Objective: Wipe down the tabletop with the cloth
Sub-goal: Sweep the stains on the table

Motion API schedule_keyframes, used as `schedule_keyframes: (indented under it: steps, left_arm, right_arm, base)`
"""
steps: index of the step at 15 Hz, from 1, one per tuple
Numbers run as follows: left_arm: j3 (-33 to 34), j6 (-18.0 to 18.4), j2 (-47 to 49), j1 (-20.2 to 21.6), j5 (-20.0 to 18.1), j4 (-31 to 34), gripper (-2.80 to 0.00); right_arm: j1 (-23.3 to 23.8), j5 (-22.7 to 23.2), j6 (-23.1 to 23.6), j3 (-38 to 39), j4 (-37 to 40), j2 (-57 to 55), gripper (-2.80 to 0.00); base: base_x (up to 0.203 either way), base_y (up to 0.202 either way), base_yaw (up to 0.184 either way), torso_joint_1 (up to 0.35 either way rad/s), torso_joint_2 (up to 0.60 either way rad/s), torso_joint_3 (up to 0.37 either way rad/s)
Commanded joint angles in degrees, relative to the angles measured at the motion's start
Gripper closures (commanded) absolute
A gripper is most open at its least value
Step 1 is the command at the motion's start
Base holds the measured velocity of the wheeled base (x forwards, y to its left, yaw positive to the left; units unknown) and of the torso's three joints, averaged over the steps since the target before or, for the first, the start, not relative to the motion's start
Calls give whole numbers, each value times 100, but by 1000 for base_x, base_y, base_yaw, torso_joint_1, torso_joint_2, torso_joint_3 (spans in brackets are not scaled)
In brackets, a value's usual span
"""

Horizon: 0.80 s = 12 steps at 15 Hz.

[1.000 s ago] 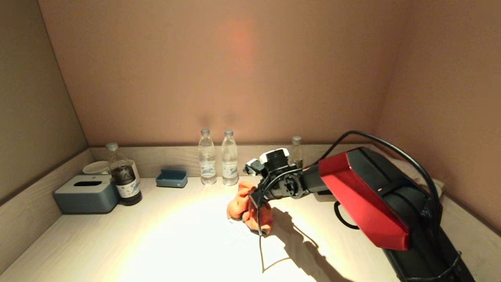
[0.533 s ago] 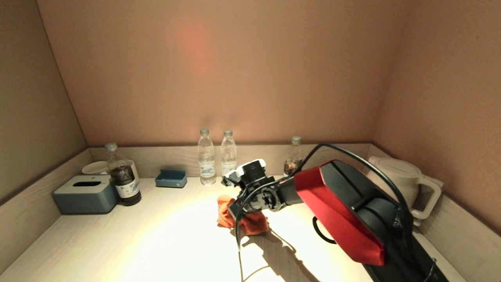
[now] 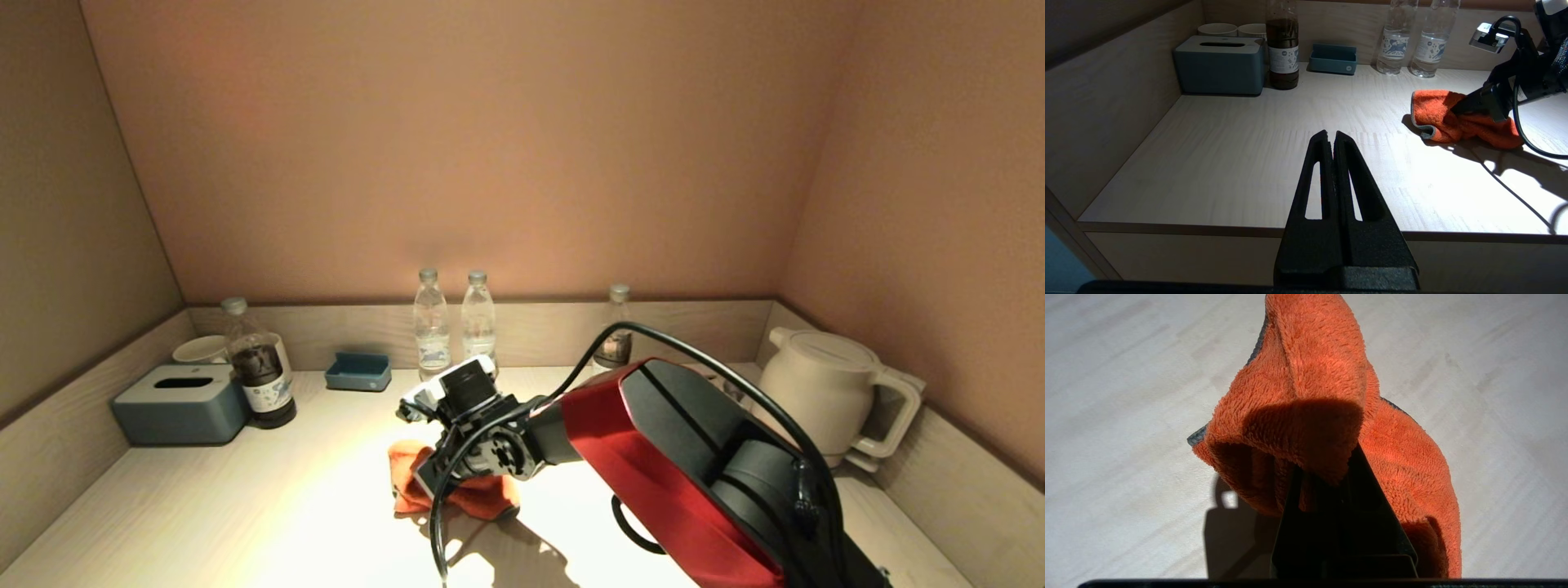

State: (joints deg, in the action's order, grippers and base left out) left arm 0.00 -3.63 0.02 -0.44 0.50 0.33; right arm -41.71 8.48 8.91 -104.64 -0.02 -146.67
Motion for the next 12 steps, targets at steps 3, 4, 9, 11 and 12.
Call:
schedule_keyframes:
  steps: [3, 4, 9, 11, 12]
  left_arm:
    - [0, -6, -2, 0, 2, 2, 0]
    - [0, -6, -2, 0, 2, 2, 0]
    - [0, -6, -2, 0, 2, 2, 0]
    - [0, -6, -2, 0, 2, 2, 0]
    - [0, -6, -2, 0, 2, 2, 0]
  right_arm:
    - [-435, 172, -100, 366, -7, 508, 0]
    - [-512, 185, -103, 496, -10, 613, 0]
    - [-672, 206, -67, 1371, -81, 1146, 0]
    - [-464, 200, -50, 2031, -248, 1282, 0]
    - [-261, 195, -39, 2435, -397, 1372, 0]
  base:
    - [0, 0, 0, 0, 0, 0]
    - [0, 0, 0, 0, 0, 0]
    - [0, 0, 0, 0, 0, 0]
    - [0, 0, 0, 0, 0, 0]
    - [0, 0, 0, 0, 0, 0]
